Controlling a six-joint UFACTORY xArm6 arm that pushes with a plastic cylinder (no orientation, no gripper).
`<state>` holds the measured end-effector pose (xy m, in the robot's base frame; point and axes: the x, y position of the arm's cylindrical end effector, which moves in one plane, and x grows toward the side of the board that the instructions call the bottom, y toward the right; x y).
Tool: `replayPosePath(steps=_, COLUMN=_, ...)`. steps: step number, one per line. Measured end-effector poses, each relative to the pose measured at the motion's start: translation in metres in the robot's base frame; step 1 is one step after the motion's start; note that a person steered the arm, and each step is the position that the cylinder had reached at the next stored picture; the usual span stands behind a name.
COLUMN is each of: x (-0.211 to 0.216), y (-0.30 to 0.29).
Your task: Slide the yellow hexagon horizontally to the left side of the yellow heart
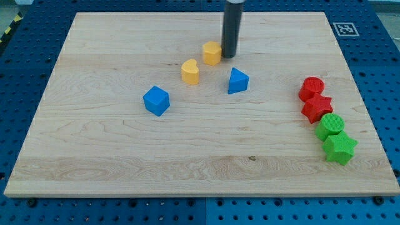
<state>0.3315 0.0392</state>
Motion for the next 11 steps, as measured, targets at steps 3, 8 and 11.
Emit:
replayPosePath(steps=3, x=-0.025, y=-0.114)
replayPosePath(steps=8, x=-0.005, y=-0.125)
replayPosePath(steps=11, x=0.029, y=-0.146)
